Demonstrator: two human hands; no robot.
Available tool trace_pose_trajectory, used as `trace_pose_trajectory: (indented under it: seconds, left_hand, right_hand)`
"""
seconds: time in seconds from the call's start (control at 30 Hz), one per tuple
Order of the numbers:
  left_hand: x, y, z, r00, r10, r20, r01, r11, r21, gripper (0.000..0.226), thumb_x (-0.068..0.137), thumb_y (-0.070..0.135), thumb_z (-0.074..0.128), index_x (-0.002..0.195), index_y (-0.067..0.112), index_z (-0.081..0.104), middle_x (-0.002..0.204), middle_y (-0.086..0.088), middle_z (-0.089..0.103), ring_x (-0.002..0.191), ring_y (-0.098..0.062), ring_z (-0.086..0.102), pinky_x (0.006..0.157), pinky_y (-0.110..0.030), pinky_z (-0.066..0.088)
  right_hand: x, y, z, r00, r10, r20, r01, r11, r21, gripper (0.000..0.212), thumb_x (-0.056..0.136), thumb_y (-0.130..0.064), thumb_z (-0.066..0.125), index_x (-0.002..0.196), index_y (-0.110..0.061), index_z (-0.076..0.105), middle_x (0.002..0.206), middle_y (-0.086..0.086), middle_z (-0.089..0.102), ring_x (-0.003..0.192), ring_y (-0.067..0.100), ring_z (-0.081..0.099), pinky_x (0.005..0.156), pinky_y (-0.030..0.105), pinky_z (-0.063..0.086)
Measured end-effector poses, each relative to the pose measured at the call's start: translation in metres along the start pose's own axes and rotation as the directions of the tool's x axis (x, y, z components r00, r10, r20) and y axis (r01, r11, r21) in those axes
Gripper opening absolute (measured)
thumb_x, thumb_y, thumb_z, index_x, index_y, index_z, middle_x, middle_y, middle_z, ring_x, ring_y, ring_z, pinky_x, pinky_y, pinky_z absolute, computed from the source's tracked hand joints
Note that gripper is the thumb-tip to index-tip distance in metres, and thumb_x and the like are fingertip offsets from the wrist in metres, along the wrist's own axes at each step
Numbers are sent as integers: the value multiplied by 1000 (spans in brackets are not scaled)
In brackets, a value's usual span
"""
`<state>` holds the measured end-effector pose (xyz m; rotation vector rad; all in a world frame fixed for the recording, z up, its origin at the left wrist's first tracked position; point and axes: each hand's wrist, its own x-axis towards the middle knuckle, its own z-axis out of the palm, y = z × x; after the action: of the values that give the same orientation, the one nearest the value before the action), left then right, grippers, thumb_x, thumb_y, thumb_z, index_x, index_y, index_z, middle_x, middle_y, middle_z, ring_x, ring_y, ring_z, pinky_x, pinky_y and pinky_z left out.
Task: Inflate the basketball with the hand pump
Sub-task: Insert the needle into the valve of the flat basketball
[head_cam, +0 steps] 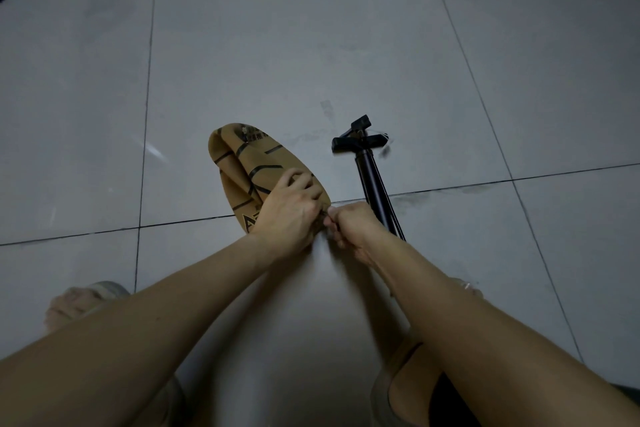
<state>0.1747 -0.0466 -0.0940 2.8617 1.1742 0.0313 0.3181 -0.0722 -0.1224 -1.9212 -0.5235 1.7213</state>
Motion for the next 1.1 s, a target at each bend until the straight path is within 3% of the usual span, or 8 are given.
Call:
trace_pose_trajectory:
  seconds: [0.13, 0.2, 0.33, 0.43, 0.53, 0.77, 0.97, 1.1]
  left_hand:
    - [1, -3, 1, 1000, -13, -28, 13, 1000, 1, 20, 82, 31, 64, 76, 15, 75, 81, -2, 64, 91, -26, 55, 99, -46, 42]
    - [0, -3, 2, 999, -7, -42, 7, 1000, -7, 18, 81, 29, 65, 76, 15, 75, 80, -2, 64, 91, -27, 55, 99, -46, 42]
    - [-1, -5, -1, 999, -17, -42, 17, 1000, -5, 16, 76, 27, 63, 73, 15, 74, 79, -2, 62, 89, -26, 53, 98, -46, 42]
    - [0, -7, -3, 1000, -13, -23, 13, 1000, -2, 12, 71, 22, 65, 72, 12, 72, 78, -4, 62, 88, -29, 55, 97, -47, 44]
    - [-2, -7, -1, 999, 14, 31, -14, 1000, 27, 12, 68, 22, 68, 75, 14, 74, 81, -3, 63, 91, -27, 54, 99, -46, 42]
    - [1, -11, -4, 996, 62, 58, -65, 997, 51, 41, 86, 37, 41, 78, 13, 74, 83, -5, 64, 91, -28, 54, 102, -45, 40]
    - [9, -9, -1, 991, 91, 98, -105, 982, 157, 24, 89, 26, 51, 83, 13, 71, 89, -7, 65, 94, -30, 54, 105, -46, 36]
    - [16, -9, 0, 990, 89, 114, -110, 974, 197, 21, 90, 24, 60, 74, 17, 71, 80, -4, 65, 90, -29, 55, 105, -46, 36]
  right_hand:
    - [3, 23, -1, 850, -527, -24, 435, 726, -532, 35, 101, -15, 51, 69, -7, 62, 62, 8, 61, 61, 24, 56, 58, 35, 39]
    - [2, 29, -1, 788, -616, -12, 493, 642, -587, 32, 100, -13, 51, 71, -5, 62, 65, 7, 61, 64, 25, 56, 61, 36, 38]
    - [-1, 13, 9, 970, -234, -68, 228, 970, -81, 34, 102, -11, 48, 69, -8, 58, 54, 3, 48, 46, 16, 40, 42, 24, 29]
    - [0, -5, 9, 973, 179, 142, -222, 890, 399, 31, 106, -7, 38, 77, -8, 50, 49, -1, 44, 34, 5, 28, 30, 17, 16]
    - [5, -7, 8, 944, 244, 222, -318, 848, 425, 32, 106, -4, 29, 79, -10, 46, 43, -2, 45, 30, 3, 26, 27, 16, 13]
    - [1, 12, -2, 985, -159, 70, 168, 976, -136, 36, 102, -17, 45, 72, -7, 62, 52, 3, 51, 45, 16, 44, 46, 26, 32]
    - [1, 23, -19, 783, -575, 240, 510, 371, -776, 26, 107, -26, 39, 84, -18, 49, 89, 14, 67, 82, 34, 60, 69, 43, 45]
    - [8, 23, -16, 767, -603, 220, 473, 299, -829, 25, 107, -26, 37, 89, -15, 50, 94, 15, 68, 87, 39, 60, 67, 41, 41]
